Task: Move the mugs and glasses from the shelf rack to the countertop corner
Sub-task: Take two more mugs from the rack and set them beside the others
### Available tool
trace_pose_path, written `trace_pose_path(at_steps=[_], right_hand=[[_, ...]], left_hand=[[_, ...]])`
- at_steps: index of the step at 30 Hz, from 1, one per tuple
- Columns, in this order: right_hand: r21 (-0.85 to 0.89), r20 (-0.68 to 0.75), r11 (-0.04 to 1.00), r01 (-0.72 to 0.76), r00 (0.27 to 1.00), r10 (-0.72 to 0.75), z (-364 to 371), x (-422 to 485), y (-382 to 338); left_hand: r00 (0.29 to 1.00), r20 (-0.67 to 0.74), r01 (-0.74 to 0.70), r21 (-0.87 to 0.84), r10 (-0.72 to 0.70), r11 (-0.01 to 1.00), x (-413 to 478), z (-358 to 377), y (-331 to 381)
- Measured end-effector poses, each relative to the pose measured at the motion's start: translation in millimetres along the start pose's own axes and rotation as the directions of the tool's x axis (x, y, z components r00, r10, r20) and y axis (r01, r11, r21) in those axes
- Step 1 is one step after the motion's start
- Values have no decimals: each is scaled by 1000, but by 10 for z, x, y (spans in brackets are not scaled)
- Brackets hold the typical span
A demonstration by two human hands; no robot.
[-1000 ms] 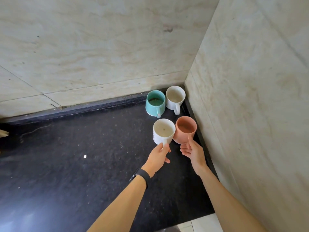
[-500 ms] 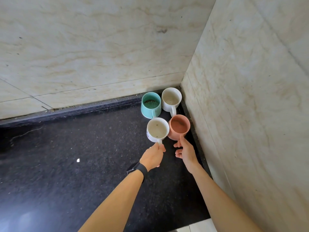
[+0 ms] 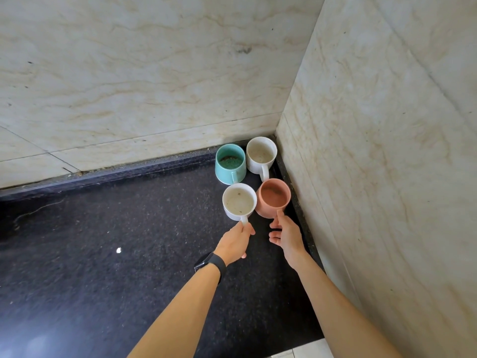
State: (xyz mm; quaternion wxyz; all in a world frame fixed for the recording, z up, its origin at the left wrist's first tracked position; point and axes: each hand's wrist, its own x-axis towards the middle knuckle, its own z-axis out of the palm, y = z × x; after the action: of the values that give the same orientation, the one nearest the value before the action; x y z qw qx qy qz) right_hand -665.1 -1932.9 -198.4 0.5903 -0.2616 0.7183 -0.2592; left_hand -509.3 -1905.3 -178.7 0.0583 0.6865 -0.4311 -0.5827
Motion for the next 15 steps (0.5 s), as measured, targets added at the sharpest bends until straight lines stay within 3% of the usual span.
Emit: trace_pose_path(at_steps=[5, 9, 12, 15], right_hand=[[-48, 48, 997, -53, 997, 56, -59, -101, -127], [-146, -87, 989, 7, 996, -20, -131, -324, -112], [-327, -88, 939, 111, 985, -147, -184, -578, -80], [-534, 17, 811, 241, 962, -274, -181, -893, -124]], left_hand=[[1000, -10, 17, -39, -17, 999, -80, -13, 52], [996, -34, 80, -56, -82, 995, -195, -77, 33], [998, -57, 37, 77, -32, 996, -381, -198, -52], [987, -146, -15, 304, 62, 953, -650, -434, -170]])
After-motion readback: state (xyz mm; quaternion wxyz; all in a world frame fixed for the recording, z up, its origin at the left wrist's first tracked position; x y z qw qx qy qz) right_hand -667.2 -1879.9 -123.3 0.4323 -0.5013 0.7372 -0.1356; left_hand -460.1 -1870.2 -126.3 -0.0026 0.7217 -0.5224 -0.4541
